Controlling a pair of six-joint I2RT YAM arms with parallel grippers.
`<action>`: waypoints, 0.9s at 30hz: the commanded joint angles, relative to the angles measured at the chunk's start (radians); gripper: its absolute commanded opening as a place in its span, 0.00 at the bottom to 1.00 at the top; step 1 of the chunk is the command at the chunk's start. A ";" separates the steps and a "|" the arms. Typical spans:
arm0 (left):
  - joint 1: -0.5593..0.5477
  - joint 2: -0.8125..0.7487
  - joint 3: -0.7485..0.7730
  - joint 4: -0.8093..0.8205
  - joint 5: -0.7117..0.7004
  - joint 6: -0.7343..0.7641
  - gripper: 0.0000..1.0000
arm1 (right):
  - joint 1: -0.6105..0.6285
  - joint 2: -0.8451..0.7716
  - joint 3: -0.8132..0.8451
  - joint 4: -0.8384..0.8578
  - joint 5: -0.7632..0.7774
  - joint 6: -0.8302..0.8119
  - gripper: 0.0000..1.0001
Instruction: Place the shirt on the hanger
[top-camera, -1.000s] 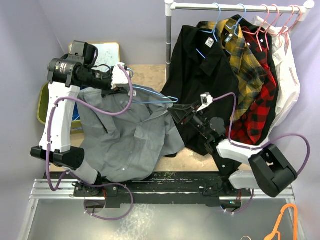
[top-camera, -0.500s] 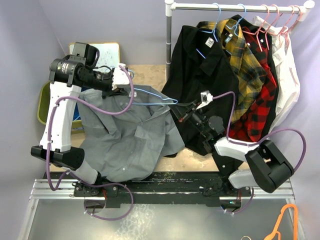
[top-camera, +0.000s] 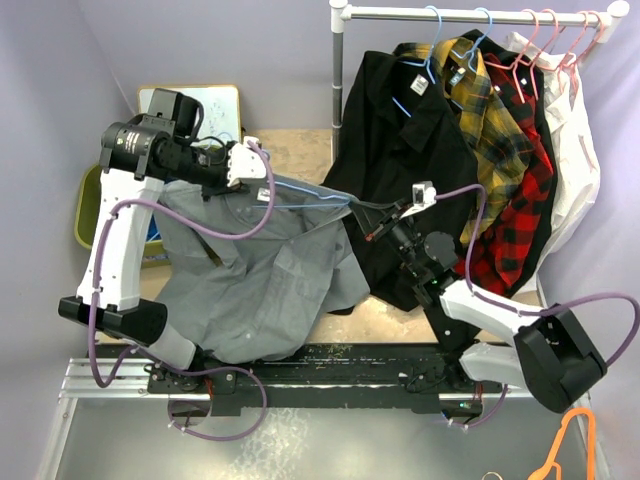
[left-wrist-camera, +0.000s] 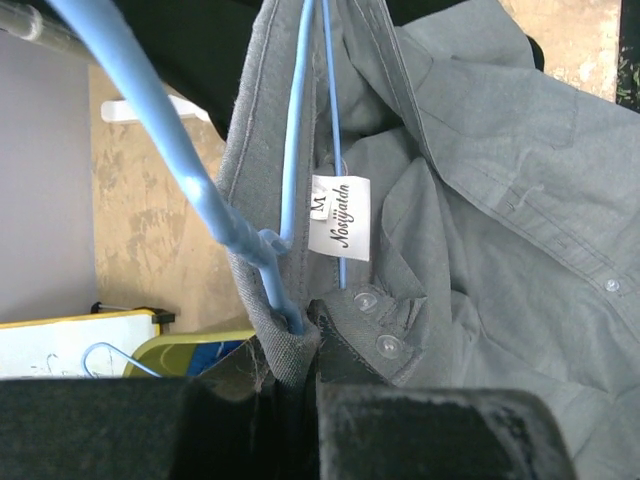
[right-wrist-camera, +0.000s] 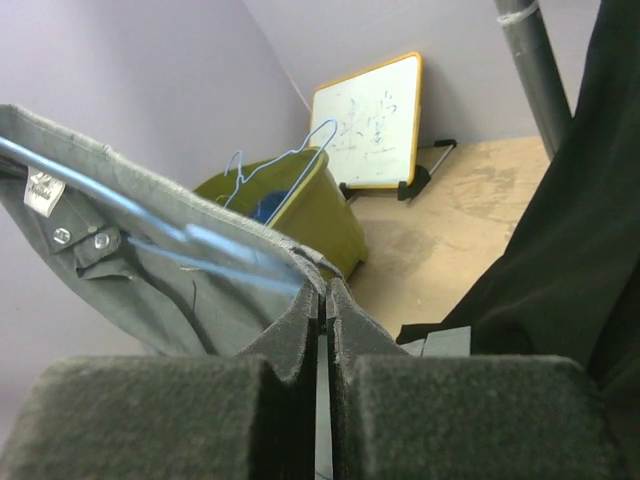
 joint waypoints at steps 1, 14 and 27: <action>-0.010 -0.043 -0.041 -0.007 -0.106 0.016 0.00 | -0.006 -0.085 0.068 -0.073 0.135 -0.116 0.00; -0.080 -0.058 -0.158 0.206 -0.080 -0.216 0.00 | 0.006 -0.188 0.360 -0.620 -0.029 -0.225 0.00; -0.095 -0.146 -0.204 0.596 -0.120 -0.629 0.00 | 0.435 -0.027 0.644 -0.663 0.036 -0.103 0.00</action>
